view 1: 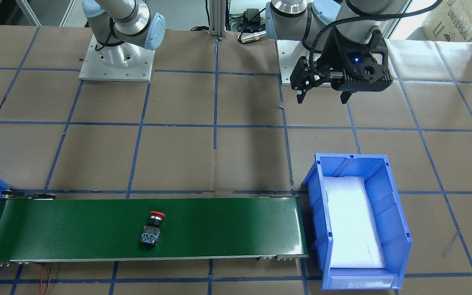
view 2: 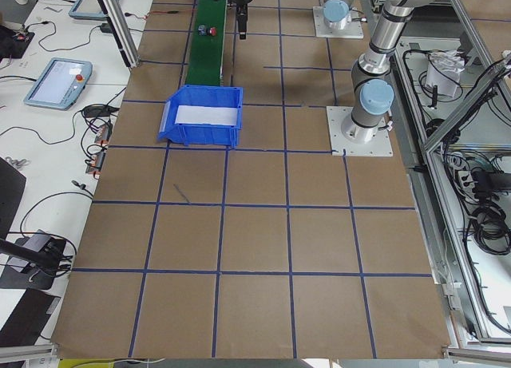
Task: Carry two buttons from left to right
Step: 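Open the right gripper and move it back over the conveyor, then lower the right gripper onto the red button and grasp it, then carry the red button to the far blue bin with the right gripper, then lower the red button into the bin beside the yellow one and release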
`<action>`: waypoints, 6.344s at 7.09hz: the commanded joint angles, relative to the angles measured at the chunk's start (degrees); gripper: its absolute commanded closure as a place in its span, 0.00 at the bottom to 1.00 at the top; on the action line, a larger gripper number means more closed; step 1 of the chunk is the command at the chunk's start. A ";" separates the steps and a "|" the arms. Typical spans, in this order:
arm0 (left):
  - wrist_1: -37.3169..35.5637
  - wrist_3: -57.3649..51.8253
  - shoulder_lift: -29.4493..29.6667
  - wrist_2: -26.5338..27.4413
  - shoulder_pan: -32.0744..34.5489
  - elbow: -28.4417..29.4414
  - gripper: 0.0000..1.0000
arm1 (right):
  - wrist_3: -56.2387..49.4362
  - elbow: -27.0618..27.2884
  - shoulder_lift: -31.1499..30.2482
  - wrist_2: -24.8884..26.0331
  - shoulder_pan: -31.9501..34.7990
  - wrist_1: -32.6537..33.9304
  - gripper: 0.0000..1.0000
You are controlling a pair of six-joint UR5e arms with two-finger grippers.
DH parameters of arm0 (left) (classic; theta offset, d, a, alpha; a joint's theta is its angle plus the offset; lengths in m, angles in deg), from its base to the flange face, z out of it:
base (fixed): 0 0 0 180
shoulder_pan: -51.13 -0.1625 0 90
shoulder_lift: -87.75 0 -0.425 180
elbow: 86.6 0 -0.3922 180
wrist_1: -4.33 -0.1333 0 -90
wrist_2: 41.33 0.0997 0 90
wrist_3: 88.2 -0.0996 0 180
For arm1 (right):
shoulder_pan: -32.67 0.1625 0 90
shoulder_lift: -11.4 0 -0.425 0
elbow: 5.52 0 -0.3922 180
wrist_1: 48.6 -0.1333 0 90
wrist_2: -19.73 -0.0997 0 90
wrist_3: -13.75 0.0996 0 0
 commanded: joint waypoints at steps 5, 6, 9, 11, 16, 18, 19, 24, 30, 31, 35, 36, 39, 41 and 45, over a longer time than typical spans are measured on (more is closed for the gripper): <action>0.00 -0.08 -0.04 -0.13 -0.27 0.00 0.00 | 27.64 10.87 1.07 -1.04 17.46 15.81 0.00; 0.00 -0.08 -0.04 -0.13 -0.27 -0.09 0.00 | 30.13 10.71 2.29 -1.13 18.80 18.45 0.00; 0.00 -0.08 -0.13 -0.22 -0.27 -0.09 0.00 | 36.82 10.36 4.76 -0.95 21.53 20.59 0.01; 0.00 -0.08 -0.13 -0.22 -0.27 -0.09 0.00 | 40.78 10.44 6.25 -0.86 21.54 20.15 0.02; 0.00 -0.08 -0.39 -0.22 -0.27 -0.35 0.00 | 44.83 10.35 7.84 -0.69 21.28 19.63 0.54; -0.09 -0.08 0.39 -0.31 0.26 -0.44 0.00 | 44.22 9.74 8.27 -0.78 21.01 20.23 0.70; -0.09 -0.08 0.75 -0.31 0.26 -0.01 0.00 | 43.78 8.43 8.10 -0.34 21.01 20.41 0.72; -0.09 -0.08 0.05 -0.05 0.09 -0.35 0.00 | 30.30 -1.33 7.93 3.26 12.36 10.06 0.78; -0.09 -0.08 0.40 -0.05 0.00 0.17 0.00 | -8.99 -4.59 6.50 2.04 -13.68 7.04 0.80; -0.09 -0.08 0.48 -0.05 0.08 0.09 0.00 | -9.83 -4.93 9.04 -0.05 -13.97 9.32 0.80; -0.09 -0.08 0.66 -0.05 0.00 0.35 0.00 | -7.72 -5.29 15.72 -1.66 -13.53 12.57 0.78; -0.09 -0.08 0.40 0.13 -0.18 0.35 0.00 | -7.81 -5.46 16.70 -2.18 -13.70 12.85 0.74; 0.00 -0.08 -0.48 0.22 0.08 -0.44 0.00 | -8.43 -5.47 17.07 -2.36 -13.79 13.03 0.42; -0.09 -0.08 -0.39 0.04 -0.18 -0.35 0.00 | -8.60 -5.64 15.85 -2.10 -13.79 12.51 0.12; -0.09 -0.78 0.84 -1.28 0.17 0.35 0.00 | -4.85 -5.91 4.63 -1.40 -9.08 -1.66 0.08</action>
